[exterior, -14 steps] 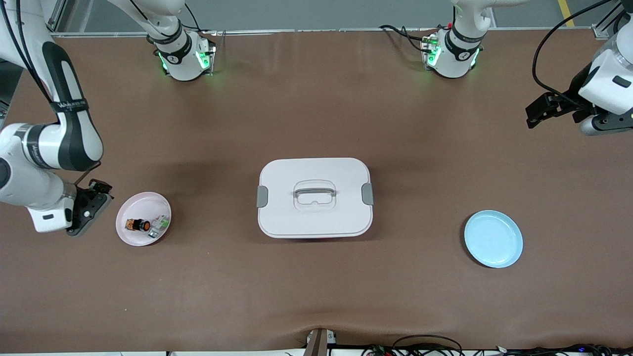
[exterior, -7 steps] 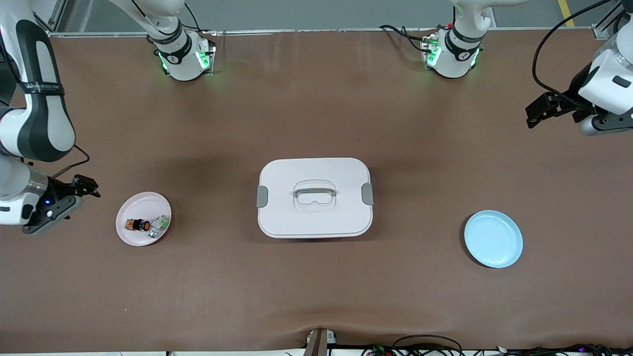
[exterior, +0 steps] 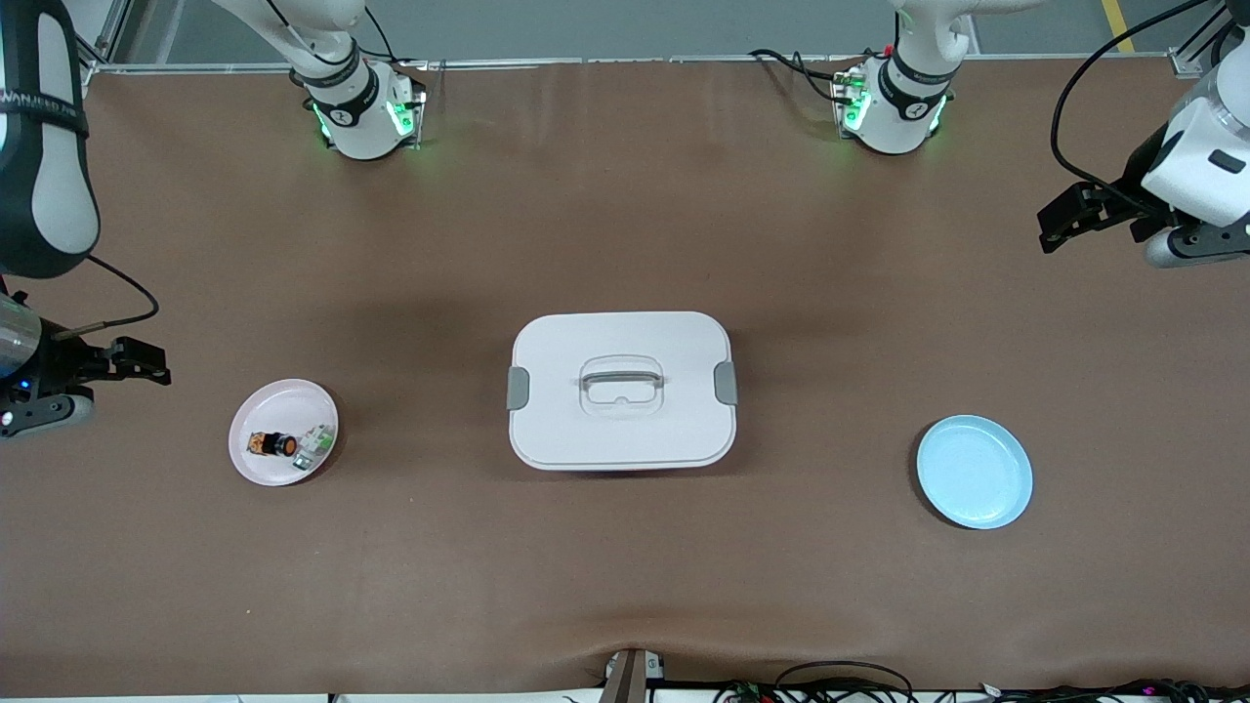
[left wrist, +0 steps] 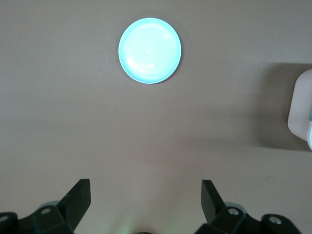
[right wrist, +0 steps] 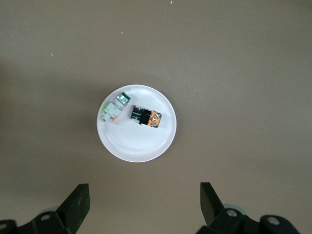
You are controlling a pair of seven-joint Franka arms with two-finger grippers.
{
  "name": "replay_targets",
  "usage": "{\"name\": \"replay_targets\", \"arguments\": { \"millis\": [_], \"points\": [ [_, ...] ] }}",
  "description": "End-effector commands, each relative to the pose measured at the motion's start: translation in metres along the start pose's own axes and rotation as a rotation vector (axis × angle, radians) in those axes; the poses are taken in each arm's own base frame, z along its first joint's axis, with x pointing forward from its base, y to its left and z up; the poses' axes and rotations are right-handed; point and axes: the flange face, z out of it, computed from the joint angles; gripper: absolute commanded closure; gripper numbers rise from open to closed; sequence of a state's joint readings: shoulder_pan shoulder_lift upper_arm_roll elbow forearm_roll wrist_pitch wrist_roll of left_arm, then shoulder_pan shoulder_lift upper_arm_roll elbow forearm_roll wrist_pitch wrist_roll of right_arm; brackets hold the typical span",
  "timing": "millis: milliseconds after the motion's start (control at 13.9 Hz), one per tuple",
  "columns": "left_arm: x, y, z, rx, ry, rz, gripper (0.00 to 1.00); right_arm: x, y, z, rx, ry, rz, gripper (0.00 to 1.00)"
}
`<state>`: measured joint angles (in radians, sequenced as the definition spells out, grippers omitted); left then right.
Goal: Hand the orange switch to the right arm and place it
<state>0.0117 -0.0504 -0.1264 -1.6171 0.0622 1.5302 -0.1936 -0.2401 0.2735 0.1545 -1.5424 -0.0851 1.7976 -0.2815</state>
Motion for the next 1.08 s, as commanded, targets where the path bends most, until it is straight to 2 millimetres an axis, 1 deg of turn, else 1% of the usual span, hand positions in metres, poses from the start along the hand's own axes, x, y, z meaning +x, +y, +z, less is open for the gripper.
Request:
{"name": "replay_targets", "arguments": {
  "millis": [0, 144, 288, 432, 576, 720, 793, 865, 937, 1009],
  "points": [
    [-0.007, 0.001, -0.003, -0.008, -0.004, 0.014, 0.0, 0.005, -0.017, -0.033, 0.003, 0.006, 0.096, 0.0],
    [-0.007, -0.001, -0.003, -0.007, -0.002, 0.011, 0.0, 0.001, -0.017, -0.044, 0.012, -0.022, 0.276, 0.0],
    [-0.007, 0.0, -0.003, -0.007, -0.002, 0.013, 0.0, 0.0, -0.016, -0.062, 0.009, -0.017, 0.334, 0.0],
    [-0.007, -0.001, -0.003, -0.007, -0.004, 0.013, 0.0, -0.001, -0.015, -0.07, 0.008, -0.005, 0.417, 0.0],
    [-0.007, -0.001, -0.004, -0.007, -0.002, 0.016, 0.0, -0.004, -0.015, -0.085, 0.003, 0.003, 0.52, 0.0],
    [-0.007, -0.001, -0.004, -0.009, -0.001, 0.037, 0.0, -0.007, -0.016, -0.104, 0.004, 0.007, 0.537, 0.0],
    [-0.006, -0.002, -0.004, -0.011, -0.001, 0.056, 0.0, -0.008, -0.016, -0.107, 0.018, 0.013, 0.532, 0.0],
    [-0.006, -0.003, -0.004, -0.011, -0.001, 0.062, 0.0, -0.011, -0.019, -0.115, 0.065, 0.024, 0.529, 0.0],
    [-0.006, -0.003, -0.005, -0.011, 0.0, 0.063, 0.0, -0.019, -0.022, -0.132, 0.09, 0.052, 0.522, 0.0],
    [-0.006, -0.004, -0.009, -0.012, 0.008, 0.066, 0.0, -0.023, -0.021, -0.134, 0.092, 0.042, 0.469, 0.0]
  ]
}}
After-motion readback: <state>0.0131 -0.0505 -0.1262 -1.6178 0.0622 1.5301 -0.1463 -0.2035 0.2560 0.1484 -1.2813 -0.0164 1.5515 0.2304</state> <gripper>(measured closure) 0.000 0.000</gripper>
